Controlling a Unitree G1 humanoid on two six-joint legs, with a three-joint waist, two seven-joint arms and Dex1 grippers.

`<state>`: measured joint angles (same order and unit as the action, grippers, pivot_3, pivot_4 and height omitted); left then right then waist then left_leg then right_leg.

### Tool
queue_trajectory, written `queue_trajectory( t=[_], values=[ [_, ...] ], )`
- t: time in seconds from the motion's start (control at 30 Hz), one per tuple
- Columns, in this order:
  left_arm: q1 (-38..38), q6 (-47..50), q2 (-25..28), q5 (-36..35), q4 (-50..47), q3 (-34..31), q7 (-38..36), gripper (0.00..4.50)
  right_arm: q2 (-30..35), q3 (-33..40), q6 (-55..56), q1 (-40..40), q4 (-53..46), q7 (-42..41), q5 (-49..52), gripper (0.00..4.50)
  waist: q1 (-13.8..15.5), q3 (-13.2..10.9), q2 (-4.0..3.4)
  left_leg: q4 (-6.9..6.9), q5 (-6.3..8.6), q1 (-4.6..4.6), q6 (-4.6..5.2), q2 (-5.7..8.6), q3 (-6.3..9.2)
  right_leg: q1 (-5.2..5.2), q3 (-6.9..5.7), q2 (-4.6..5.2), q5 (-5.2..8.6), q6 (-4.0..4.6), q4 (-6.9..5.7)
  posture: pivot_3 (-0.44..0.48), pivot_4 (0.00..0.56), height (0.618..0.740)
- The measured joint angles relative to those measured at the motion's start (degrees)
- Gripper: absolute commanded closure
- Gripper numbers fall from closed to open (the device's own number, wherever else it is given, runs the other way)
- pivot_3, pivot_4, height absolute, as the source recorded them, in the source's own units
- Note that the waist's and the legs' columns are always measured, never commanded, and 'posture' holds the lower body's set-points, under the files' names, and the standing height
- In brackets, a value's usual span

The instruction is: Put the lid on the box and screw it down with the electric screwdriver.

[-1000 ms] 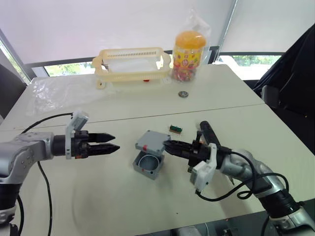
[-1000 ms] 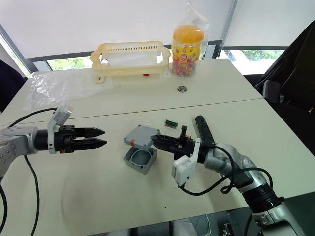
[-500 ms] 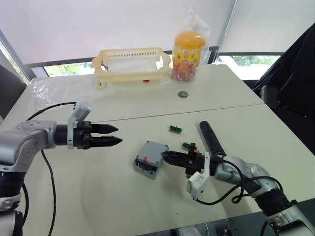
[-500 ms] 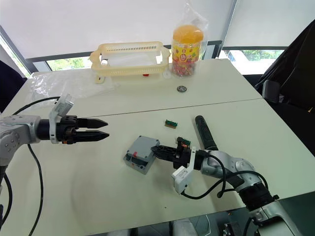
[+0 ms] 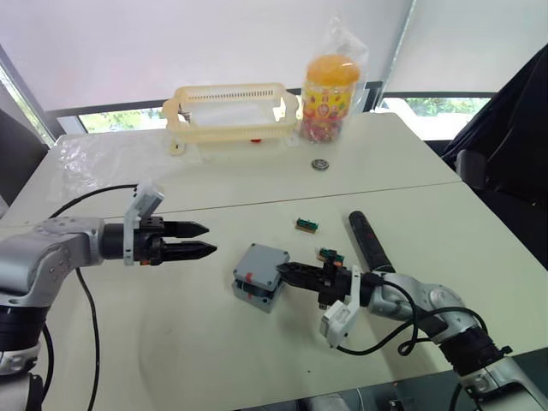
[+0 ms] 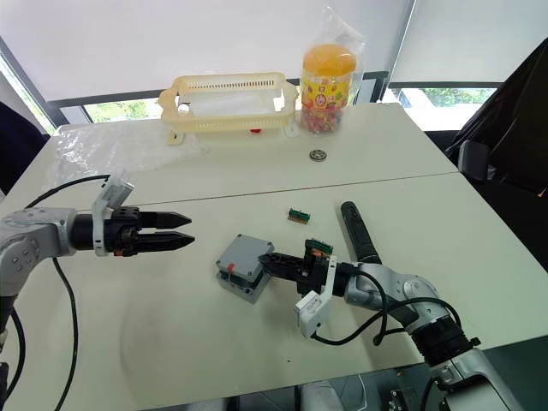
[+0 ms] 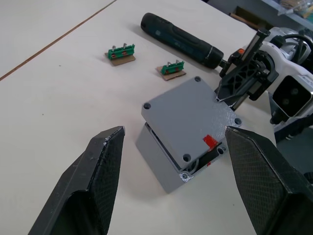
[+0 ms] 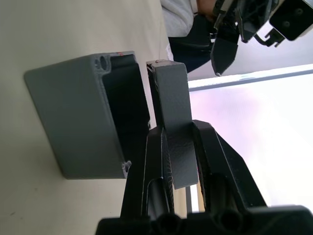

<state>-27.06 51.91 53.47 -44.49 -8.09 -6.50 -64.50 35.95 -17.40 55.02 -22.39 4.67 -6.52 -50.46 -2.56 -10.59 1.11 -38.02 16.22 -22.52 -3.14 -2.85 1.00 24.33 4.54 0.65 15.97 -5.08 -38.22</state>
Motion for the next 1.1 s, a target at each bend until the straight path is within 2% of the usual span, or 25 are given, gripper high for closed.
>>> queue_trajectory(
  t=[0.53,0.7,0.8,1.1],
  values=[
    [-0.44,0.11,-2.57,-0.5,-2.25,0.51,0.94,1.18,0.09,-2.4,-0.89,-0.54,0.69,3.98,-2.74,4.35,0.01,0.02,0.01,-0.05,0.0,0.04,0.0,0.0,0.0,-0.03,0.0,0.0,0.0,0.0,-0.07,0.0,0.15,0.74],
    [-1.24,-1.11,-4.48,0.67,-4.17,4.8,0.21,1.18,0.14,-2.82,-1.72,-0.44,0.69,4.41,-2.82,4.35,0.06,0.03,0.01,-0.06,0.0,0.08,0.0,0.0,0.0,-0.1,0.0,0.01,0.0,0.0,-0.08,0.0,0.15,0.74],
    [-1.55,-4.42,-6.61,4.59,-4.01,9.51,-0.29,1.18,0.17,-3.02,-2.12,-0.19,0.67,4.63,-2.87,4.35,0.06,0.04,0.01,-0.07,0.0,0.1,0.0,0.01,0.0,-0.13,0.01,0.0,-0.01,0.0,-0.08,0.0,0.15,0.74],
    [-2.22,-10.67,-10.07,11.58,1.12,16.59,-3.35,1.18,0.28,-3.56,-3.45,0.58,0.16,5.37,-3.0,4.35,0.04,0.08,0.02,-0.09,-0.01,0.12,0.0,0.02,0.0,-0.15,0.01,0.0,-0.01,0.0,-0.09,0.0,0.15,0.74]
  ],
)
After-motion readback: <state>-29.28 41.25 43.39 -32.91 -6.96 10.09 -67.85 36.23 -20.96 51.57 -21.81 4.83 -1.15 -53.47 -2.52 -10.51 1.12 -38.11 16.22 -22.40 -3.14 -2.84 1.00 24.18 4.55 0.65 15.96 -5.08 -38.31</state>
